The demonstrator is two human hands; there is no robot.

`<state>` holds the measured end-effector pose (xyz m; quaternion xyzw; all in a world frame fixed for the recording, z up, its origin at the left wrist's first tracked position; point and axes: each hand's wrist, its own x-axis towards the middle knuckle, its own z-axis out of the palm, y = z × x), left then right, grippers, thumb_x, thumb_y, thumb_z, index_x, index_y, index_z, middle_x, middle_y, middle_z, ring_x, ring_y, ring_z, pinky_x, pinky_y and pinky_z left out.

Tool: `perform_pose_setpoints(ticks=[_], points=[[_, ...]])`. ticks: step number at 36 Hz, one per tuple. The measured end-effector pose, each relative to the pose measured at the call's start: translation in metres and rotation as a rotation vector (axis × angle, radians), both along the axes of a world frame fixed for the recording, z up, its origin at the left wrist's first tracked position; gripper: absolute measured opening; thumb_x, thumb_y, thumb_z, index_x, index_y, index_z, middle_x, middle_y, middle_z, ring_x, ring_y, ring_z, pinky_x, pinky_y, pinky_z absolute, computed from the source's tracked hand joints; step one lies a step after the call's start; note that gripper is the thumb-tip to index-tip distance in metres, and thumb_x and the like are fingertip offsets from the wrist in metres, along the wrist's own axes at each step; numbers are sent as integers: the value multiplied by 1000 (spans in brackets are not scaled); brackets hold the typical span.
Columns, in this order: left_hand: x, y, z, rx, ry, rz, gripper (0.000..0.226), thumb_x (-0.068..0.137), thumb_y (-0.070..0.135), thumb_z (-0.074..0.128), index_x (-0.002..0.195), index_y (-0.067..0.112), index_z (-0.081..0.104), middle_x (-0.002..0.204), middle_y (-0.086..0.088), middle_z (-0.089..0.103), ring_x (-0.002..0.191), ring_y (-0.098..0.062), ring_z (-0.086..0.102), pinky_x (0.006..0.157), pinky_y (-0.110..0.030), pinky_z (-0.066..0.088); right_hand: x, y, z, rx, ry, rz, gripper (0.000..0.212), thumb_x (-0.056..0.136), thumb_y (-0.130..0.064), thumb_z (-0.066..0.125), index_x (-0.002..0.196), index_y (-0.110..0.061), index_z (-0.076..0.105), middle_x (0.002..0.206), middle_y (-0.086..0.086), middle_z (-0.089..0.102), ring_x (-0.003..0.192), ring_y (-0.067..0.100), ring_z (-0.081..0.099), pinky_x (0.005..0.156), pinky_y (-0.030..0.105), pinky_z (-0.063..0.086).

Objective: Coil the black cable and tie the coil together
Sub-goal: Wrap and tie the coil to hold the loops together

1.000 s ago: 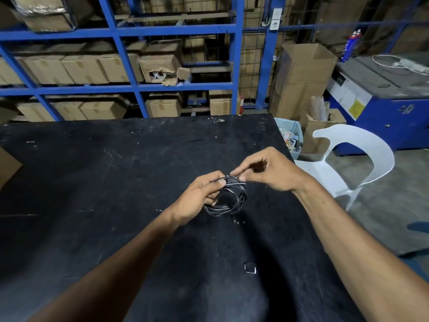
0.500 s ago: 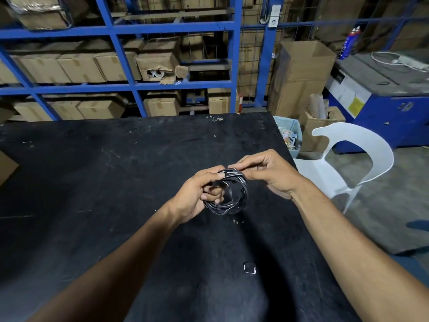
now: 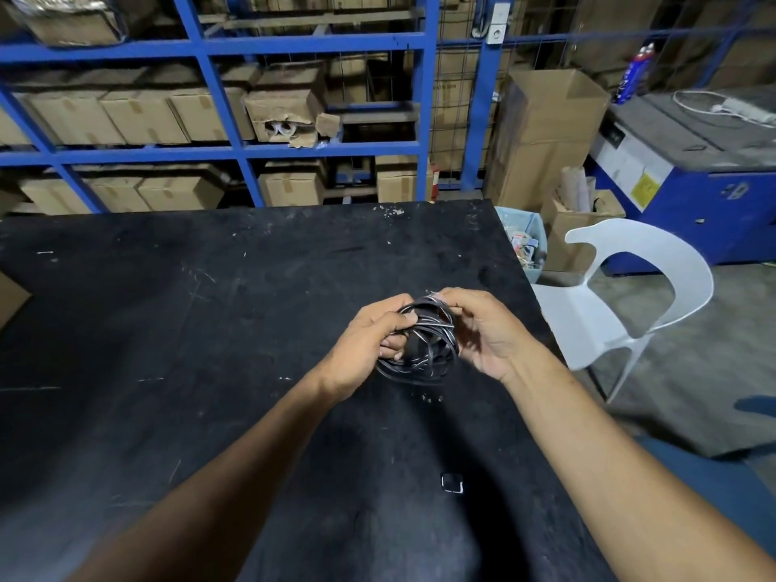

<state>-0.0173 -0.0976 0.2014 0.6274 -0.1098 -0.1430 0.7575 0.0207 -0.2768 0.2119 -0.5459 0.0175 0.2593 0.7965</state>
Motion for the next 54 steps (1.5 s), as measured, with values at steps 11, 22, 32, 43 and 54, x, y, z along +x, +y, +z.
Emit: perform_pose_setpoints(ticks=[11, 22, 32, 43, 54], points=[[9, 9, -17, 553, -11, 151, 30, 86, 42, 54, 65, 22, 47, 58, 6, 42, 54, -17, 35, 60, -42, 30, 1, -6, 1, -437, -332, -25, 13, 93, 1, 69, 96, -4, 80, 68, 9, 72, 62, 11, 57, 62, 17, 46], [8, 8, -22, 674, 49, 115, 26, 90, 33, 51, 72, 16, 55, 58, 6, 44, 56, -15, 39, 61, -36, 35, -6, -9, -10, -689, -682, 91, 22, 87, -7, 71, 99, -22, 81, 90, 3, 79, 82, 11, 69, 83, 32, 55], [8, 10, -25, 584, 170, 107, 34, 97, 14, 44, 71, 17, 66, 57, 4, 40, 55, -12, 34, 58, -32, 37, -31, -10, -14, -923, -995, 301, 40, 84, -26, 77, 116, -37, 55, 109, -12, 59, 108, 12, 57, 97, 36, 48], [5, 5, -22, 697, 53, 81, 32, 95, 30, 49, 69, 24, 67, 57, 7, 44, 53, -12, 38, 62, -35, 33, -21, -12, -35, -593, -893, -44, 10, 82, -6, 85, 86, -12, 78, 106, -2, 79, 97, 19, 76, 88, 37, 59], [1, -1, -8, 796, 16, -14, 48, 102, 27, 38, 63, 36, 64, 60, 19, 61, 69, -11, 57, 68, -35, 38, -15, -20, -32, -547, -683, -140, 11, 77, -4, 89, 83, -11, 83, 87, 6, 83, 88, 37, 77, 88, 55, 61]])
